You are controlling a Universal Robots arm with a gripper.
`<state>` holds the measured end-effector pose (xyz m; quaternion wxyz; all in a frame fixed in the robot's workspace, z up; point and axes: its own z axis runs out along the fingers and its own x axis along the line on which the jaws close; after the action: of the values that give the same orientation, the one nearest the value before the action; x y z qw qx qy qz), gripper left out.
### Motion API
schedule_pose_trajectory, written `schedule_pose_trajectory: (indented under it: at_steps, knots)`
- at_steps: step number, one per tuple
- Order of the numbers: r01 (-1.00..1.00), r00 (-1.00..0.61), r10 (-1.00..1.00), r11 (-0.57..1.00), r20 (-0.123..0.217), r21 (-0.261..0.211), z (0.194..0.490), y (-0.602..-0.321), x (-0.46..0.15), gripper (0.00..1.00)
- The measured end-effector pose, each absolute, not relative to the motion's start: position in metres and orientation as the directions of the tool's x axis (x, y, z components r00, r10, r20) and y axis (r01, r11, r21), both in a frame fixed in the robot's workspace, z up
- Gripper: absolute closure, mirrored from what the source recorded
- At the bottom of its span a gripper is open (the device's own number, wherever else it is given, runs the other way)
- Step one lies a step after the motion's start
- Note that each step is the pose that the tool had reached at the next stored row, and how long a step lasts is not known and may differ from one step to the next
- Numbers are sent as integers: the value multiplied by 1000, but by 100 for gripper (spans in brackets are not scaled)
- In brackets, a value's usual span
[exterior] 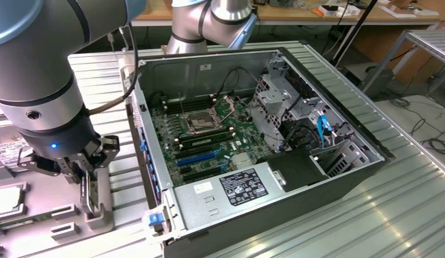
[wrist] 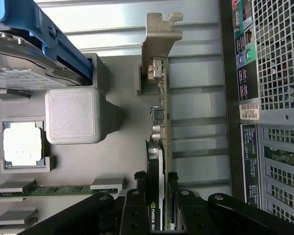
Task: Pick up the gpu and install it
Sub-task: 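Pick up the gpu and move the gpu toward the slot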
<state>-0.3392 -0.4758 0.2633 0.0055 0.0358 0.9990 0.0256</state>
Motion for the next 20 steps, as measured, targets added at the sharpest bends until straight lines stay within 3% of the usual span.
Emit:
schedule_pose_trajectory:
  at_steps: [20]
  knots:
    - [71,-997,72,996,-5,54,284,-476,-339,73]
